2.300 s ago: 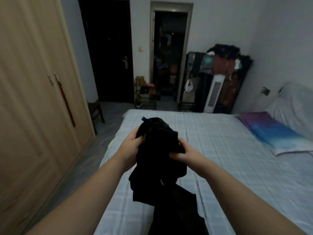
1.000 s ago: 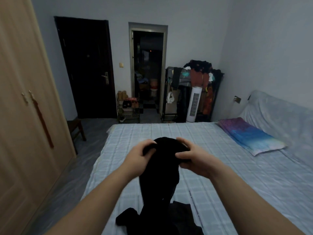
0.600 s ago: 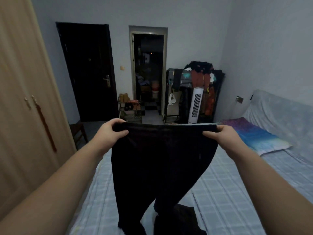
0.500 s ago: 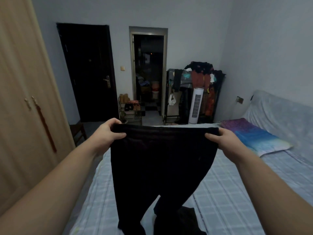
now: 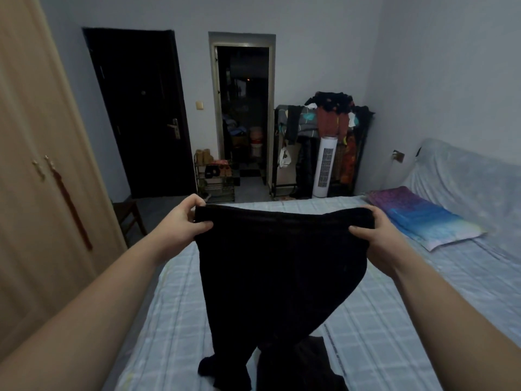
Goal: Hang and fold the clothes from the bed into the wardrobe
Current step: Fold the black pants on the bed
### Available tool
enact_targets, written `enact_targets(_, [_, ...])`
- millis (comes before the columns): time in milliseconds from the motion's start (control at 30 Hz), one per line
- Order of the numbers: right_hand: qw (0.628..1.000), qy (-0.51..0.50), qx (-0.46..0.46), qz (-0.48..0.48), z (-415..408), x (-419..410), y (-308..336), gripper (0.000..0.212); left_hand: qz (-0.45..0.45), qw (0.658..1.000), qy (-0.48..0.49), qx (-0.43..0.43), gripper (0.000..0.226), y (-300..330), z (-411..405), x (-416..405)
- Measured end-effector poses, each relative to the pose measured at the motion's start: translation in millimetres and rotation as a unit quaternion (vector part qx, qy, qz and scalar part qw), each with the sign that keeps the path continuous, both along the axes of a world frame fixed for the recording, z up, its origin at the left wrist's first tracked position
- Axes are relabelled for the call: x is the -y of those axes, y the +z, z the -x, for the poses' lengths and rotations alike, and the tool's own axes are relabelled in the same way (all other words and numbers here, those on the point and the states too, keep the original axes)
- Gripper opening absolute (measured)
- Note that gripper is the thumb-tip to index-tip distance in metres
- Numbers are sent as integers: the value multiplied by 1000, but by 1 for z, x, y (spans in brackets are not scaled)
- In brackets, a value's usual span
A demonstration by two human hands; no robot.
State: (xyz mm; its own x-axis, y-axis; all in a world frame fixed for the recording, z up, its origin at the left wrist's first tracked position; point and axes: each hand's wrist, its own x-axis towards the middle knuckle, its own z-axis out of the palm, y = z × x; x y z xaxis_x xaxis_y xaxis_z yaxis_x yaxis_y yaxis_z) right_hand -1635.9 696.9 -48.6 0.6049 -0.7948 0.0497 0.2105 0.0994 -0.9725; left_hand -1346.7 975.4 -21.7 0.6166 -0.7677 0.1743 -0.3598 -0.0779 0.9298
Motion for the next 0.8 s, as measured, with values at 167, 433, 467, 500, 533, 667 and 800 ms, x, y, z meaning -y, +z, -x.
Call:
enact_targets(167, [999, -24, -7, 36, -1, -2, -12, 29, 6, 1000, 16, -6, 23, -8, 5, 6])
enact_targets(433, [979, 141, -145, -8, 5, 17, -24, 19, -3, 998, 29, -62, 42, -30, -22, 7])
enact_targets(467, [971, 171, -166, -26, 8, 19, -28, 16, -34, 993, 8, -111, 40, -35, -25, 5])
enact_targets(500, [962, 198, -183, -45, 10, 19, -33, 16, -67, 985, -14, -158, 33, -40, -29, 3])
enact_targets(533, [954, 221, -192, -66, 12, 19, -39, 24, -97, 975, -32, -198, 27, -47, -31, 1])
enact_targets(667, [947, 234, -159, -153, 18, 16, -65, 42, -154, 943, -64, -289, 27, -72, -39, -8])
enact_targets(800, [945, 222, -95, -221, 22, 20, -85, 55, -134, 923, -75, -354, 38, -87, -44, -19])
